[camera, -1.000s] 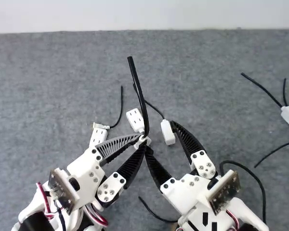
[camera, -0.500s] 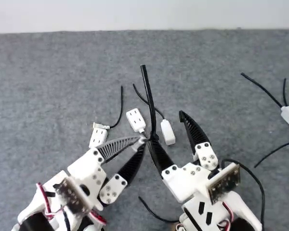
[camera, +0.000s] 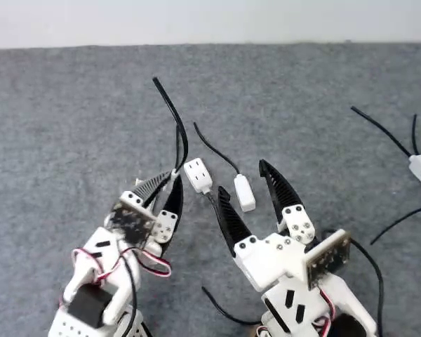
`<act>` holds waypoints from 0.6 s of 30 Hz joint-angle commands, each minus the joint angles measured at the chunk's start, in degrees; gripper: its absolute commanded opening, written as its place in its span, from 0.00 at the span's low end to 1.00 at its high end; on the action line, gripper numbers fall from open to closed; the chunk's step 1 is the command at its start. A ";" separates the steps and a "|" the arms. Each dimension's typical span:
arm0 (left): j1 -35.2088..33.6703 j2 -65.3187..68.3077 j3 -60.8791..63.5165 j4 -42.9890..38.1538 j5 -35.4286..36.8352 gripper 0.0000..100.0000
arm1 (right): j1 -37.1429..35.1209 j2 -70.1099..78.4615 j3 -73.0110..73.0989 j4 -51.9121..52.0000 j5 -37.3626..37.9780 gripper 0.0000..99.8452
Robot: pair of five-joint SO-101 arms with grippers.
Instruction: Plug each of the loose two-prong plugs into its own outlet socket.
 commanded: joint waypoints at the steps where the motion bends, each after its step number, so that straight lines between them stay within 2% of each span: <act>1: -0.44 0.35 7.08 -8.88 0.88 0.01 | 0.40 0.40 0.70 -2.07 -0.70 0.26; 4: -0.70 0.35 10.15 -13.36 0.88 0.01 | 0.31 0.40 2.20 -3.91 -0.70 0.26; 7: -3.60 0.44 10.42 -14.24 0.88 0.01 | 0.40 0.40 2.81 -4.62 -0.70 0.26; 12: -8.44 0.44 8.75 -14.33 0.88 0.01 | 0.40 0.40 3.25 -4.70 -0.70 0.26; 18: -9.23 0.53 6.02 -11.08 0.88 0.01 | 0.13 0.48 4.66 -4.97 -0.70 0.26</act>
